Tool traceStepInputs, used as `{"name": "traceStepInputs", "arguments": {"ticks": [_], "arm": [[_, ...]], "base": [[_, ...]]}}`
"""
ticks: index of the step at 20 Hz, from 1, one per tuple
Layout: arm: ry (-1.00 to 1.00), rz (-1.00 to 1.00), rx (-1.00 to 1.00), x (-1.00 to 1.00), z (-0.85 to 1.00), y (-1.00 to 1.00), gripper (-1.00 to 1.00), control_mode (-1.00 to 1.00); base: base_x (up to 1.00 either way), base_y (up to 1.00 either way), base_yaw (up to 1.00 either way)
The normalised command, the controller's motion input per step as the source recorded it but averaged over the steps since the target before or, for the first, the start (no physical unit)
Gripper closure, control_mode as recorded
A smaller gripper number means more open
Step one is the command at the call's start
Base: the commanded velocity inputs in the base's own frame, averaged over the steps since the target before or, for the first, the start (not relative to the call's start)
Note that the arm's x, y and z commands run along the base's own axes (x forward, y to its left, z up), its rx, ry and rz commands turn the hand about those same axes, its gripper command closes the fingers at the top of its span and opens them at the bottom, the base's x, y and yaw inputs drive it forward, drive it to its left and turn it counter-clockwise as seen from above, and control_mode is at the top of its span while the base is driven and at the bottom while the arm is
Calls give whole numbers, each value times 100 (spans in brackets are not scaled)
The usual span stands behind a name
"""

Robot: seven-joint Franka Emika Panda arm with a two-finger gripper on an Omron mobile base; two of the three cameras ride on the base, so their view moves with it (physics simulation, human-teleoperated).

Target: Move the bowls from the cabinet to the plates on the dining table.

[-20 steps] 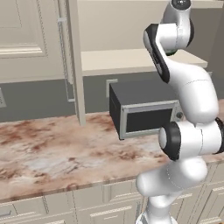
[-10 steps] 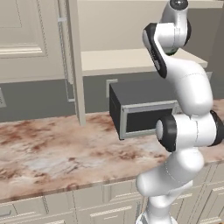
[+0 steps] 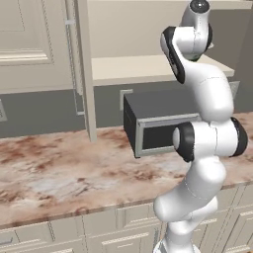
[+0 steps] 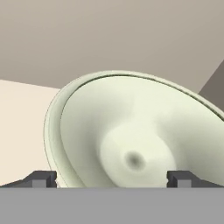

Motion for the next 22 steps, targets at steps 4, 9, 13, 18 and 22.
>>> {"name": "traceStepInputs", "arguments": {"ticks": [4,9,13,18,22], "arm": [[0,0,0,0,0,0,-100,-100],[0,0,1,0,0,0,-100,-100],[0,0,1,-14,0,0,-100,-100],[0,0,0,-10,-6,1,-100,-100],[0,1,0,-7,-11,15,-100,-100]], "base": [[0,0,0],[0,0,0],[0,0,0],[0,0,0],[0,0,0]]}}
